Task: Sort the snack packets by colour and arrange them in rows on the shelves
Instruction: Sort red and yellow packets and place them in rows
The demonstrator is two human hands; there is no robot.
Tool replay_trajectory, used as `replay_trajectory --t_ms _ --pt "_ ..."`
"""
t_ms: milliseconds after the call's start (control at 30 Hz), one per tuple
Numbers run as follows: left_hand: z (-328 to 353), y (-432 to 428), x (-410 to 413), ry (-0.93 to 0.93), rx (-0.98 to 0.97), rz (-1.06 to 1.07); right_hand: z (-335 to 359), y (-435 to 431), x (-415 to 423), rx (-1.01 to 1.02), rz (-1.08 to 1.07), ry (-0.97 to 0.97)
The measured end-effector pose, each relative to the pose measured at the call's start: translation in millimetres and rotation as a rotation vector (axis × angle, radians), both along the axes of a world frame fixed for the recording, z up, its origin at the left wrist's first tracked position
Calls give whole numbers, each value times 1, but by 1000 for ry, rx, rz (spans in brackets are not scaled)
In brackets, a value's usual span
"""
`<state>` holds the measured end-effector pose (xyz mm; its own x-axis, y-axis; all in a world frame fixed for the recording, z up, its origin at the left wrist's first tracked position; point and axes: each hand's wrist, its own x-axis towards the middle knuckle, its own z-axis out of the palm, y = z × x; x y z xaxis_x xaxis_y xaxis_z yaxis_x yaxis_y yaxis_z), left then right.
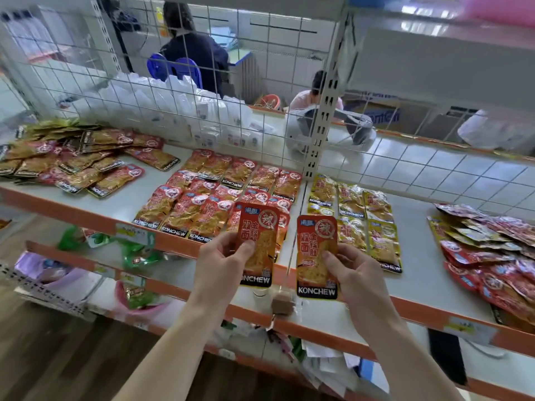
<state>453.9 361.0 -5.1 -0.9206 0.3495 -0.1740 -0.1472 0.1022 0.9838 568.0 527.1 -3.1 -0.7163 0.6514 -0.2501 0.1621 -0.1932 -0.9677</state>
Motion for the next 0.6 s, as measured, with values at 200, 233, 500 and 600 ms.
replay_trajectory --t_ms 200,233,500,600 --pt "0 -5 -13 -20 -18 27 4 -7 -18 7 43 23" --pt "1 -5 -17 -20 -18 32 4 -6 -21 14 50 24" --pt "17 -3 -51 -32 -99 31 5 3 -72 64 160 -32" --pt "24 -9 -67 -25 -109 74 11 1 -97 101 201 -53"
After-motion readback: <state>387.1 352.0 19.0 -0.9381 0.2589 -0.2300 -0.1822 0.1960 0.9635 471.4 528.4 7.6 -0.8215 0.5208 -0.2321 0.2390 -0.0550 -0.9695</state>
